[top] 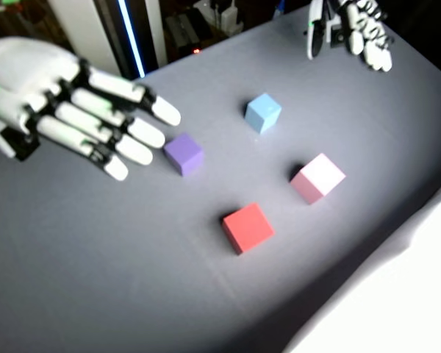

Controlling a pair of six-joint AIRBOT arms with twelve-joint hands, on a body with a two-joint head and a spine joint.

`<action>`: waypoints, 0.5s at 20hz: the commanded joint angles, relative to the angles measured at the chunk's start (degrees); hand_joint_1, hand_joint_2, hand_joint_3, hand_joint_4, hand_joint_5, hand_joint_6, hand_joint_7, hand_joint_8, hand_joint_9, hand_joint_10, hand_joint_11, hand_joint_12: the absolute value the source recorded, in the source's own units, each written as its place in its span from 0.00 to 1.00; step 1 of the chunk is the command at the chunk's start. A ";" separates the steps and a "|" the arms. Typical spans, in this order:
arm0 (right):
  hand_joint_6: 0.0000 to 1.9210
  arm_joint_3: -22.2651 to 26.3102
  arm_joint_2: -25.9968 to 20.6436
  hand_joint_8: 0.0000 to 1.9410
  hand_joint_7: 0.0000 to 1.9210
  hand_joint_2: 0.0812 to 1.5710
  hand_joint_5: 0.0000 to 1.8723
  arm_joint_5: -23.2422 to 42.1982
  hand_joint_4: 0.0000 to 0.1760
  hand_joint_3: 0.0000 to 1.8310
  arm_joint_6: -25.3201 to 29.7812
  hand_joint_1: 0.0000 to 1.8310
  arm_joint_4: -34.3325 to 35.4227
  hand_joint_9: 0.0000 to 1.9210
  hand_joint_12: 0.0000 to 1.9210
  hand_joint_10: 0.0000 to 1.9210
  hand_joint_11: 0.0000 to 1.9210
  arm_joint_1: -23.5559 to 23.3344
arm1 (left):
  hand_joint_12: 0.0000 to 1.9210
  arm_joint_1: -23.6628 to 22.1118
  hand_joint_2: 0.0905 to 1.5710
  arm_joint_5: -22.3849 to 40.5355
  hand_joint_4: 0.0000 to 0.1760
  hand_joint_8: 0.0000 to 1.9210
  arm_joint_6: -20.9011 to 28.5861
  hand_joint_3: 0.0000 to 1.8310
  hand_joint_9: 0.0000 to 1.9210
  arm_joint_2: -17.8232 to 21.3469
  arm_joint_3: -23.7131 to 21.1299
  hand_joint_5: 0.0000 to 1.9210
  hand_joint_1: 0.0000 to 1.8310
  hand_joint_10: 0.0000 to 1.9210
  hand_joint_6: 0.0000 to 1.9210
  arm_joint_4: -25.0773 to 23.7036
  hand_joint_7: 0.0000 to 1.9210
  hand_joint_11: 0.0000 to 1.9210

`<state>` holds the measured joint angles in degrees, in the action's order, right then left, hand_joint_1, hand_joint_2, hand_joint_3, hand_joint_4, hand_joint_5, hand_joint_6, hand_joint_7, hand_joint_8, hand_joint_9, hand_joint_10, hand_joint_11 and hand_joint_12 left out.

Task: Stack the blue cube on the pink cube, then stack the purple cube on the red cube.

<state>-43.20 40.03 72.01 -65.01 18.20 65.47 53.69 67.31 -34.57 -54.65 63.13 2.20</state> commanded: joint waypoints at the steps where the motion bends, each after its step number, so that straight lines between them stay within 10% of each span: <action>1: 0.00 -0.25 0.15 0.00 0.00 0.87 0.00 4.59 0.00 0.00 -0.77 0.32 -0.76 0.00 0.07 0.00 0.00 -0.76 | 0.00 -0.94 0.81 4.61 0.60 0.00 -0.03 0.01 0.00 0.11 0.20 0.00 0.03 0.00 0.00 0.08 0.00 0.00; 3: 0.00 -0.29 0.59 0.00 0.00 0.85 0.01 2.14 0.00 0.00 -2.27 0.34 -0.76 0.00 0.00 0.00 0.00 -1.07 | 0.00 -1.67 0.81 2.16 0.53 0.00 -0.59 0.00 0.00 -1.18 0.68 0.00 0.03 0.00 0.00 -1.07 0.00 0.00; 6: 0.00 -0.25 1.20 0.00 0.00 0.84 0.01 0.95 0.00 0.00 -2.92 0.37 -0.76 0.00 0.01 0.00 0.01 -1.66 | 0.00 -1.86 0.79 1.64 0.72 0.00 -0.61 0.00 0.00 -1.86 0.74 0.00 0.12 0.00 0.00 -1.09 0.00 0.00; 8: 0.00 -0.28 1.45 0.00 0.00 0.82 0.02 0.60 0.00 0.00 -3.04 0.35 -0.76 0.00 0.22 0.00 0.00 -1.66 | 0.00 -2.23 0.72 0.46 0.74 0.00 -0.53 0.00 0.00 -2.84 1.13 0.00 0.14 0.00 0.00 -1.54 0.00 0.00; 10: 0.00 -0.37 1.81 0.00 0.00 0.83 0.00 0.51 0.00 0.00 -3.20 0.34 -0.71 0.00 0.03 0.00 0.00 -1.69 | 0.00 -2.97 0.68 -1.74 0.46 0.00 0.18 0.00 0.00 -3.63 1.53 0.00 0.18 0.00 0.00 -3.11 0.00 0.00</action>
<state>-43.24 42.00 65.76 -68.01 17.76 64.51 50.98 59.07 -34.68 -58.39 64.58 -1.58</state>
